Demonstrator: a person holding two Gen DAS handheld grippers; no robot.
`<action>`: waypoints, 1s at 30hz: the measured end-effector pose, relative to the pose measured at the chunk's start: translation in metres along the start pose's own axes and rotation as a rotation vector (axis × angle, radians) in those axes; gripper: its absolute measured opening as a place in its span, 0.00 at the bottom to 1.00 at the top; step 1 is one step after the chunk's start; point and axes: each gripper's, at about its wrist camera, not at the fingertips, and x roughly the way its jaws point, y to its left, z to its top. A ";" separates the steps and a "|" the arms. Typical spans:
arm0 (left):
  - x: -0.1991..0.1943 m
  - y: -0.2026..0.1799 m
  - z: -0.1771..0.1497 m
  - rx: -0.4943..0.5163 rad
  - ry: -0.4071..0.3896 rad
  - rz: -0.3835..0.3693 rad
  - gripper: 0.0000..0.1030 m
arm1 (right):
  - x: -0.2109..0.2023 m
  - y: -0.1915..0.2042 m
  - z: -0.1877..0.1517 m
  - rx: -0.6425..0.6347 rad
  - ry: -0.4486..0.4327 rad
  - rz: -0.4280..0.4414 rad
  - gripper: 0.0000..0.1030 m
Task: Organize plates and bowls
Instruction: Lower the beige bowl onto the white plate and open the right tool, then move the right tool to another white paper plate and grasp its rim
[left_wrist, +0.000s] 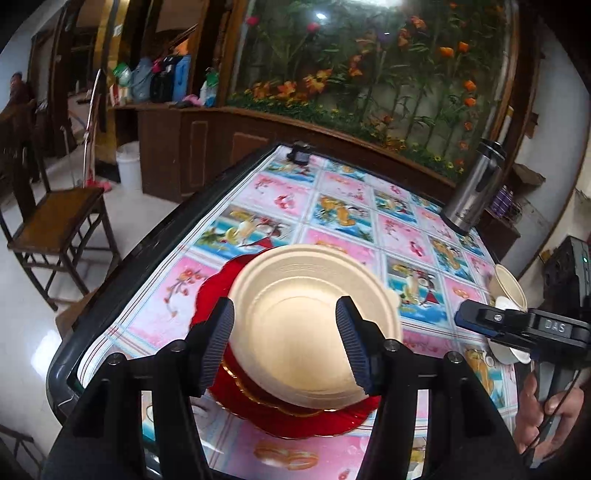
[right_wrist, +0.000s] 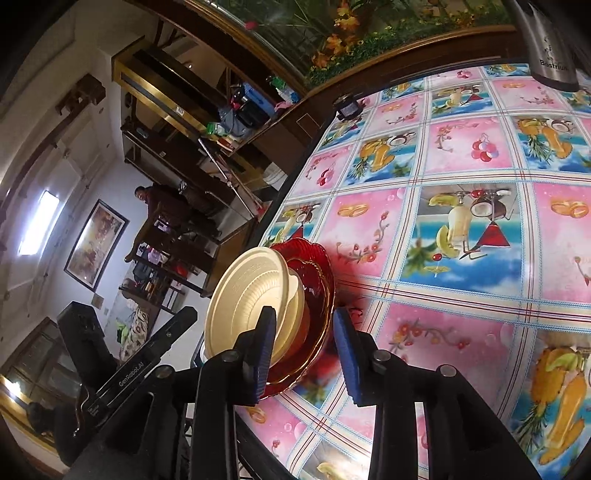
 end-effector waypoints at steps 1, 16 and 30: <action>-0.001 -0.003 0.000 0.007 -0.002 0.005 0.55 | -0.001 0.000 -0.001 -0.014 -0.002 -0.010 0.34; 0.004 -0.073 -0.008 0.141 0.044 -0.123 0.56 | -0.040 -0.032 0.000 0.014 -0.079 -0.057 0.34; 0.017 -0.143 -0.036 0.286 0.157 -0.244 0.56 | -0.123 -0.084 0.003 0.081 -0.252 -0.173 0.43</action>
